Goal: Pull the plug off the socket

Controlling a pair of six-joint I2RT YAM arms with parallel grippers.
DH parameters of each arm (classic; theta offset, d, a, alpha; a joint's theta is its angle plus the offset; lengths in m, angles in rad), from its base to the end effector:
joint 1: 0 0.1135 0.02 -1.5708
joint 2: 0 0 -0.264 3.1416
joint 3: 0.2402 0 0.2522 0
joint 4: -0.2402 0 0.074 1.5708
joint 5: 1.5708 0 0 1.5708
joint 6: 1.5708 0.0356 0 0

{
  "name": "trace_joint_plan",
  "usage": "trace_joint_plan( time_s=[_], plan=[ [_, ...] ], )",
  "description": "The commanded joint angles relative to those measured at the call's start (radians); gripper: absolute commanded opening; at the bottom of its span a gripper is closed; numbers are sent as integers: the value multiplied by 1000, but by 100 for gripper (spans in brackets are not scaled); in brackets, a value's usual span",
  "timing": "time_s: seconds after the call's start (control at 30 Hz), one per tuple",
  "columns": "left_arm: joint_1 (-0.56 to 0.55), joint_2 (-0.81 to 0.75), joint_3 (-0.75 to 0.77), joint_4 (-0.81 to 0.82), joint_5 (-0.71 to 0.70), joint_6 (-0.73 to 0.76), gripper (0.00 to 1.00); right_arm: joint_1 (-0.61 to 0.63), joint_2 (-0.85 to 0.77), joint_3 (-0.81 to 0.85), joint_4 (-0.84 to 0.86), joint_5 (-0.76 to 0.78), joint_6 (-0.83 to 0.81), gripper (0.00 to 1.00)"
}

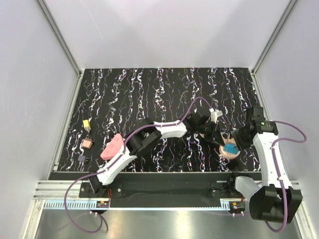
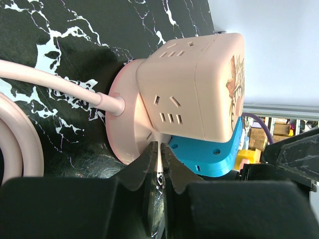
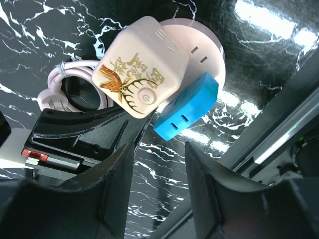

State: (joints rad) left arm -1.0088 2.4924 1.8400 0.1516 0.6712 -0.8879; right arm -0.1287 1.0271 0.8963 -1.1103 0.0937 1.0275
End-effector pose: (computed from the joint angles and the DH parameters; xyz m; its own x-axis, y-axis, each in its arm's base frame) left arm 0.2747 -0.4778 0.1231 -0.9010 0.2908 -0.3219 0.4031 0.2872 -0.8689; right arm 0.1677 -0.0251 0.2634 -0.3500 0.9047 -0.2431 0.8848 0.4045 0.2314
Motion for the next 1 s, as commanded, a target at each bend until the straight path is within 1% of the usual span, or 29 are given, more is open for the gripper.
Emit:
trace_joint_plan(
  time_s=[0.0,0.17,0.33,0.7,0.97],
  plan=[
    [-5,26,41,3,19,14,13,4,-35,1,-36,37,101,50],
    [-7,26,31,15,18,7,12,4,-102,-51,-37,41,215,50],
    [-7,20,24,28,21,1,12,4,-105,-88,-43,23,296,50],
    [-7,16,21,32,27,6,12,-5,-81,-85,-34,83,302,49],
    [-7,16,19,25,22,12,12,-35,-47,-82,-5,61,275,49]
  ],
)
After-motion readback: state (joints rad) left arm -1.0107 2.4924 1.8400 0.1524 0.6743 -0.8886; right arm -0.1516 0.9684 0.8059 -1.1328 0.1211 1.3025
